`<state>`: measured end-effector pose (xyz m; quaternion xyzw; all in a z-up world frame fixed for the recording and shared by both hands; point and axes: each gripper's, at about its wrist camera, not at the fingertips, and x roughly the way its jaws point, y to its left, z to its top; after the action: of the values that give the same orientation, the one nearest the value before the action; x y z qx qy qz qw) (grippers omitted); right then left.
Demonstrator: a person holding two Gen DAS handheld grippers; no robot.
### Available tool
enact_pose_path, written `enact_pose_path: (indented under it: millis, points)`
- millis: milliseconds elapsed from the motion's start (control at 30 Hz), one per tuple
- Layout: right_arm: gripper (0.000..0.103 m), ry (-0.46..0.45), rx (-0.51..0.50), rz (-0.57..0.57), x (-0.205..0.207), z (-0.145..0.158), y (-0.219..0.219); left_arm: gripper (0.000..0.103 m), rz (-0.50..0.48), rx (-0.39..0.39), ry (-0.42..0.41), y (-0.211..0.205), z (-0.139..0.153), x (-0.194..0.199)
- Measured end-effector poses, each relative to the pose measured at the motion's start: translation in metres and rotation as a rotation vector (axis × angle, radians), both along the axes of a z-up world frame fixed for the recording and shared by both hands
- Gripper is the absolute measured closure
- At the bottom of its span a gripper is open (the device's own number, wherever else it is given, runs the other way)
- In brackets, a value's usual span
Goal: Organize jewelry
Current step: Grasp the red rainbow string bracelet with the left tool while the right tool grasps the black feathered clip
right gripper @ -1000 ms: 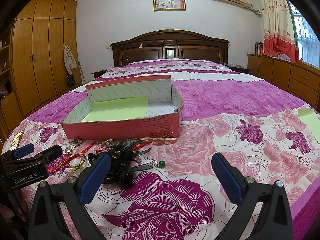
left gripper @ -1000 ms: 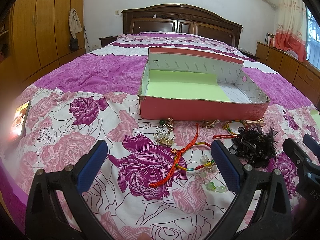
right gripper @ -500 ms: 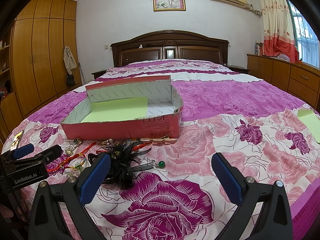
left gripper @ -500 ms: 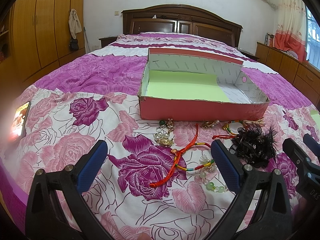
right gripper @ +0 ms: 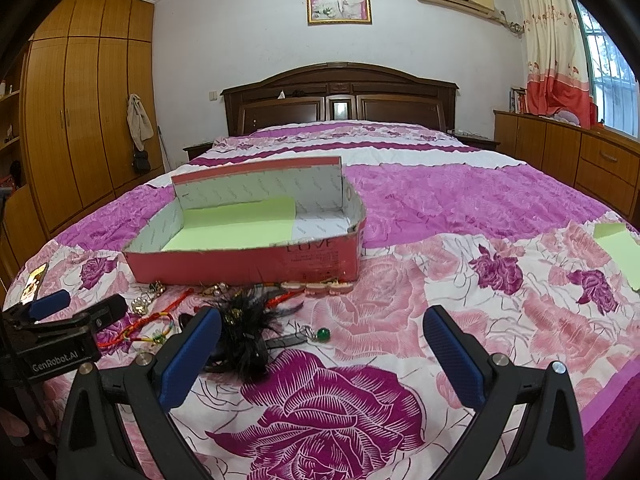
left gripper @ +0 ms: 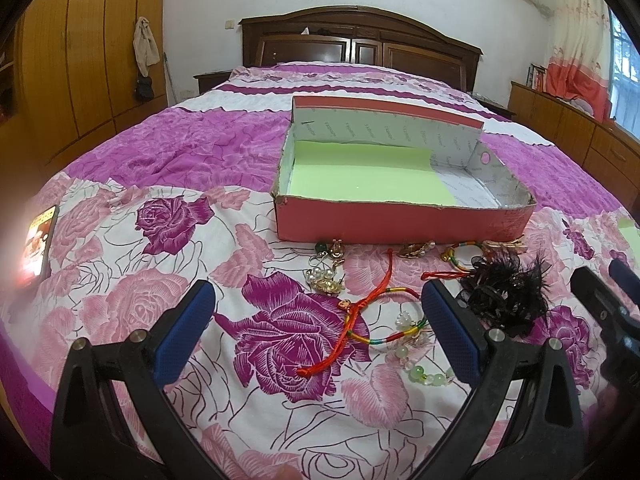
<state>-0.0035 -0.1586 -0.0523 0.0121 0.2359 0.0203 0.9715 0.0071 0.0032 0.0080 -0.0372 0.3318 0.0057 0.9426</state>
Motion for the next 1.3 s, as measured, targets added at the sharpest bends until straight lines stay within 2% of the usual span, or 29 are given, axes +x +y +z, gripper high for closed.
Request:
enact_pose_path:
  millis: [267,367,567,733,833,1000,1067,1133,1200,1300]
  points:
    - [0.000,0.025,0.014,0.036,0.002,0.023,0.001,0.007,-0.049,-0.034,0.064,0.003,0.006,0.011]
    - [0.000,0.059,0.029,0.048,0.005,0.025,0.000,0.012,-0.061,-0.030,0.094,0.002,0.003,0.015]
    - [0.000,0.098,0.038,0.055,0.006,0.021,-0.003,0.032,-0.119,-0.015,0.155,-0.010,-0.005,0.023]
    - [0.000,0.127,0.052,0.051,0.010,0.015,-0.005,0.060,-0.139,-0.034,0.214,-0.013,-0.013,0.032]
    - [0.000,0.141,0.062,0.050,0.013,0.012,-0.007,0.071,-0.137,-0.039,0.253,-0.012,-0.022,0.037]
    - [0.000,0.163,0.063,0.054,0.017,0.008,-0.006,0.075,-0.141,-0.058,0.295,-0.012,-0.033,0.041]
    - [0.000,0.174,0.061,0.058,0.020,0.007,-0.004,0.080,-0.147,-0.067,0.299,-0.012,-0.034,0.041]
    - [0.000,0.186,0.057,0.064,0.022,0.005,-0.002,0.095,-0.155,-0.076,0.299,-0.011,-0.034,0.042]
    - [0.000,0.198,0.053,0.072,0.024,0.004,0.001,0.103,-0.165,-0.089,0.298,-0.011,-0.033,0.041]
    - [0.000,0.211,0.046,0.082,0.028,0.003,0.004,0.103,-0.173,-0.103,0.291,-0.009,-0.031,0.041]
